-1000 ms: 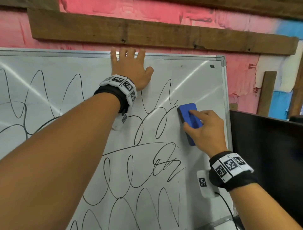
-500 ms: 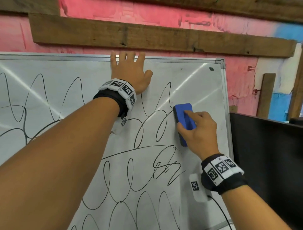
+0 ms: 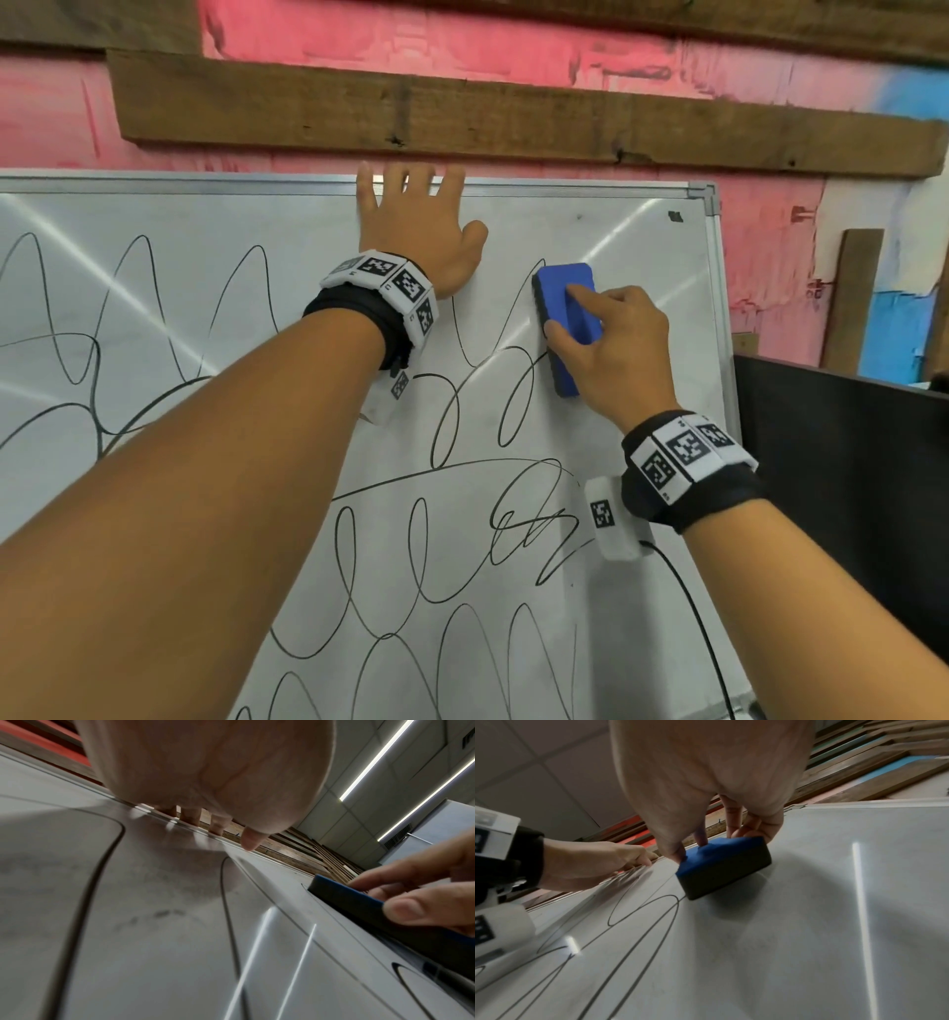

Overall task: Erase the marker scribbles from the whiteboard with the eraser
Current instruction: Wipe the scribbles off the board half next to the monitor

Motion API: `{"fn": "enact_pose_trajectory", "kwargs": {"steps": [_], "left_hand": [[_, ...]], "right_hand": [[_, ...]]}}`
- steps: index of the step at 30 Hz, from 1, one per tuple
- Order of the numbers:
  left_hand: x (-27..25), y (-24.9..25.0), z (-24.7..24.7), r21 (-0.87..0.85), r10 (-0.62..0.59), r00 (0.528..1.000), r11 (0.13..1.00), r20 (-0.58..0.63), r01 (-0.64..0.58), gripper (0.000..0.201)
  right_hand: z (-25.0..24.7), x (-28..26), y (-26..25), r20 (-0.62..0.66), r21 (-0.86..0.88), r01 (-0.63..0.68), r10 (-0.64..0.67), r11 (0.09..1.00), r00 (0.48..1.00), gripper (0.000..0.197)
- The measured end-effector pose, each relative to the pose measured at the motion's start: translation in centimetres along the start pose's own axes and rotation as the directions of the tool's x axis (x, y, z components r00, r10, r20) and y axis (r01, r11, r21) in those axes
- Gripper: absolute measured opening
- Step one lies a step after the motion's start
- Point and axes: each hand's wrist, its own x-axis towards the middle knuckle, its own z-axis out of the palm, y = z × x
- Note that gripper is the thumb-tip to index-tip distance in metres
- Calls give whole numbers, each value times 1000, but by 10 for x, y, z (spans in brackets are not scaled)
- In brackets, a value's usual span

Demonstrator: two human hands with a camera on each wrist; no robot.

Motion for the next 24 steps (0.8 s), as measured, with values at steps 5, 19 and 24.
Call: {"fn": "enact_pose_trajectory", "kwargs": {"steps": [5,19,24], "left_hand": [[0,1,0,-9,4,1000,1000,3,-4,61],[0,0,1,-11,2,1000,1000,-1,-2,62],[0,1,-1,-16,-1,1000,1000,7,1,61]], "right_hand": [[3,29,-15,1,-47,61,-61,997,998,48],[-3,-53,10,80,1,-29,28,1000,996,51],[-5,-35,4,44,7,-32,32,999,999,50]]}}
